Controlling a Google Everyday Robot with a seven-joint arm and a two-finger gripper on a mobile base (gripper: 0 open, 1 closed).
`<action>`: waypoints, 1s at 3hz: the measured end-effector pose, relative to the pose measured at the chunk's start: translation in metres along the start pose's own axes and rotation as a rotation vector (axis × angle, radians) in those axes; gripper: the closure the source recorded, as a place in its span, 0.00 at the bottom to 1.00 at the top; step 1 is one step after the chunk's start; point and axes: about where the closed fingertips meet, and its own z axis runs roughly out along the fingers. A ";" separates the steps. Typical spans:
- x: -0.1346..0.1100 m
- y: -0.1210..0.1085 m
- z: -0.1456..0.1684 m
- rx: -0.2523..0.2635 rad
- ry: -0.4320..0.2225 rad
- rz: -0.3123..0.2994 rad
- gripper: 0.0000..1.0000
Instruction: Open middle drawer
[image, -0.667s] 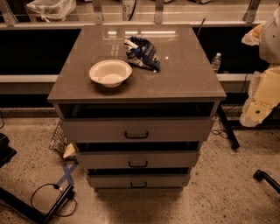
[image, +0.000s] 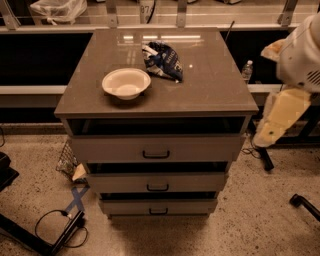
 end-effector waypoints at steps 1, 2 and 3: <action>0.006 0.051 0.086 -0.081 -0.167 0.026 0.00; 0.007 0.094 0.152 -0.125 -0.351 0.068 0.00; 0.004 0.102 0.200 -0.075 -0.521 0.131 0.00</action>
Offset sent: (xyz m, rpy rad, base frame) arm 0.1203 0.0335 -0.1646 0.6588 -0.6823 -0.1262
